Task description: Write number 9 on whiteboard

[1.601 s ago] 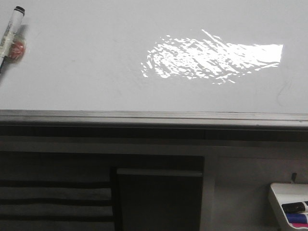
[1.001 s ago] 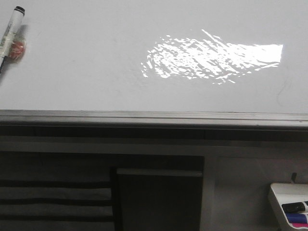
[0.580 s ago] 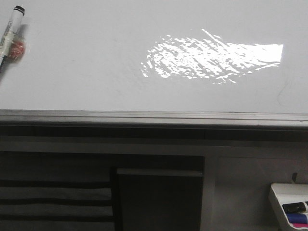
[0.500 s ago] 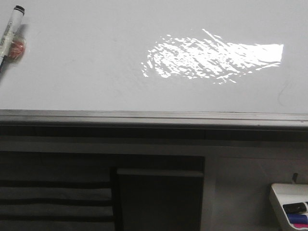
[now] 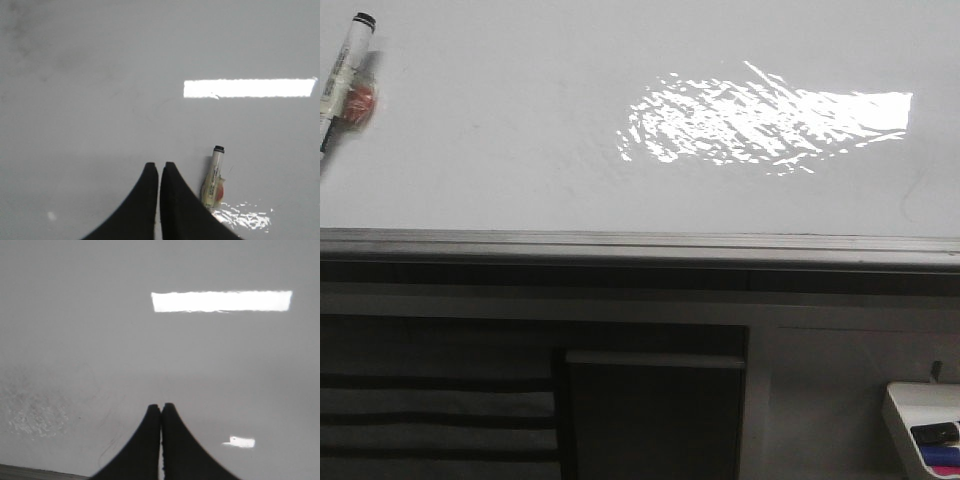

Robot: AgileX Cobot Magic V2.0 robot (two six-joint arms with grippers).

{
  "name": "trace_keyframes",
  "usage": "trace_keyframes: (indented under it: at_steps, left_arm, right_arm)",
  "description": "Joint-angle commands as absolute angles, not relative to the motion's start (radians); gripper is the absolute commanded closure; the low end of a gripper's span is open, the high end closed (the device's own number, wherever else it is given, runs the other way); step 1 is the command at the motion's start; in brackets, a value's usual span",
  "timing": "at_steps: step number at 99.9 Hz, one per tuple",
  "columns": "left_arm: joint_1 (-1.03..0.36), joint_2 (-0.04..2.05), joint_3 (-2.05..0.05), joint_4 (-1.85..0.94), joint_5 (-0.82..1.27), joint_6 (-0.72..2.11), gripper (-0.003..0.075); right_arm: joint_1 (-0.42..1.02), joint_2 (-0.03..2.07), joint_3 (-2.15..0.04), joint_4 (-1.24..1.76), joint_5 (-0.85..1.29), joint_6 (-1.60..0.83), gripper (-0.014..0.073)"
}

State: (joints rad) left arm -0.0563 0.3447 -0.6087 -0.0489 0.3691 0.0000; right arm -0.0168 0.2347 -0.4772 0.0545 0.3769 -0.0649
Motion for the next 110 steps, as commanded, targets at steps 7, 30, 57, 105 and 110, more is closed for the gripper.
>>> trace_keyframes:
  at_steps: [7,30,57,105,110]
  left_arm:
    - [-0.056,0.426,-0.656,-0.035,0.331,0.000,0.0741]
    - [-0.056,0.475,-0.656,-0.035,0.331,-0.005,0.0741]
    - [-0.056,0.482,-0.656,-0.035,0.331,-0.005,0.0741]
    - [-0.054,0.482,-0.656,0.035,0.303,-0.005,0.0439]
    - [-0.054,0.482,-0.656,0.041,0.307,-0.005,0.0314]
  right_arm:
    - [-0.017,0.289,-0.535,0.047,0.308,-0.083,0.0666]
    - [-0.017,0.289,-0.533,0.047,0.296,-0.083,0.0666]
    - [-0.017,0.289,-0.533,0.047,0.296,-0.083,0.0666]
    - [-0.017,0.289,-0.533,0.000,0.296,-0.083,0.0450]
    - [-0.017,0.289,-0.533,0.000,0.296,-0.083,0.0335]
